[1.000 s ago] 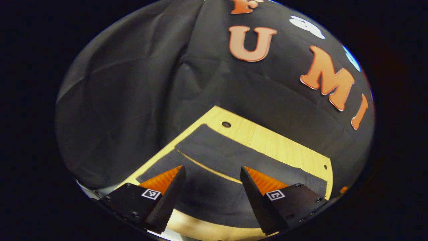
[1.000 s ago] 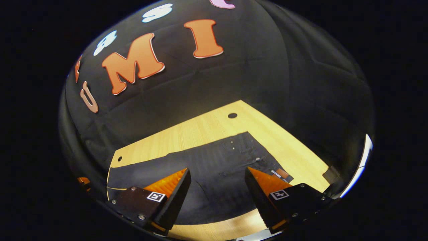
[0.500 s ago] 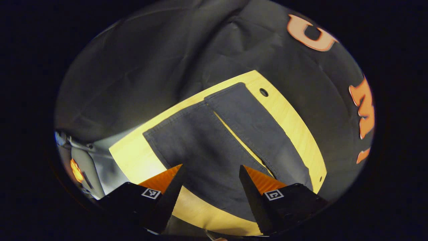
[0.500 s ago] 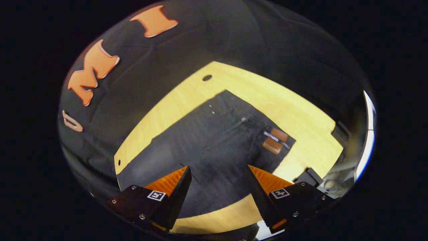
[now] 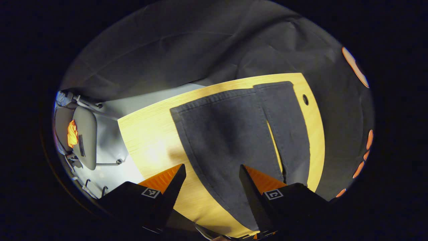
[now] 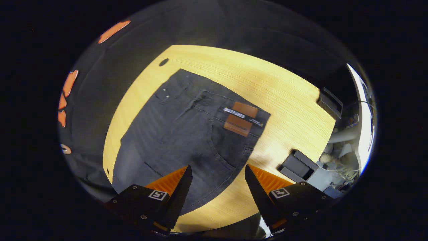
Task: Grasp the waist and the cuffs of the jeans and fold them to make the two legs overlap; first hold the waist and fold one-third of the jeans toward the cuffs, then hold the cuffs and fold the remaining one-third in the same direction to finish folding.
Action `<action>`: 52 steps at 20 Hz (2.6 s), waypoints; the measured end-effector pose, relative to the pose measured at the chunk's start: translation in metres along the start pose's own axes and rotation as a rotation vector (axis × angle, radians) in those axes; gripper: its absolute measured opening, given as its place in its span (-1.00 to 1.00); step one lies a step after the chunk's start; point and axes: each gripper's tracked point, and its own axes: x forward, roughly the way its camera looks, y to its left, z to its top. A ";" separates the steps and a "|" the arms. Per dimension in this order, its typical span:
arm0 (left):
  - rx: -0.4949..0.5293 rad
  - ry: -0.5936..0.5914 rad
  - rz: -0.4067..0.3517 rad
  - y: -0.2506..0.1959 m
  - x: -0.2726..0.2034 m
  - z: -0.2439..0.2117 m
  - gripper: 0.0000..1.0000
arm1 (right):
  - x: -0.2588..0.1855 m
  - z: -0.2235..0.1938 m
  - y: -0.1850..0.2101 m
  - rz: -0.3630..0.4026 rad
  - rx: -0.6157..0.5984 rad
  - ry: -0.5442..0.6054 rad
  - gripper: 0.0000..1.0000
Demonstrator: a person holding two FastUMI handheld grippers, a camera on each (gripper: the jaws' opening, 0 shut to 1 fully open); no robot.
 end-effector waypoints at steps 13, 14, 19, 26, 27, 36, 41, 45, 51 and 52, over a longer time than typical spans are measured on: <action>-0.122 0.074 0.171 0.053 0.046 0.024 0.86 | 0.042 0.018 -0.014 -0.129 0.158 0.051 0.87; -0.123 0.079 0.179 0.055 0.049 0.024 0.94 | 0.039 0.018 -0.014 -0.141 0.155 0.045 0.87; -0.054 0.055 0.253 0.053 0.053 0.032 0.87 | 0.046 0.016 -0.017 -0.232 0.083 0.056 0.85; -0.017 0.059 0.248 0.049 0.054 0.032 0.82 | 0.047 0.017 -0.015 -0.249 0.101 0.118 0.86; -0.012 0.056 0.248 0.051 0.054 0.032 0.83 | 0.047 0.016 -0.015 -0.247 0.098 0.118 0.87; 0.215 0.020 0.217 0.025 0.061 0.036 -0.65 | 0.045 0.014 -0.004 -0.101 0.113 0.098 0.02; 0.196 0.037 0.105 0.016 0.061 0.037 -0.94 | 0.045 0.015 0.012 0.146 0.383 0.078 -0.60; 0.108 0.046 -0.039 0.013 0.063 0.043 -0.98 | 0.047 0.015 0.020 0.187 0.416 0.012 -0.87; 0.107 -0.011 -0.189 0.000 0.038 0.051 -0.98 | 0.022 0.020 0.045 0.200 0.278 -0.016 -0.85; 0.099 -0.027 -0.205 -0.004 0.031 0.053 -0.97 | 0.018 0.024 0.050 0.208 0.263 -0.013 -0.97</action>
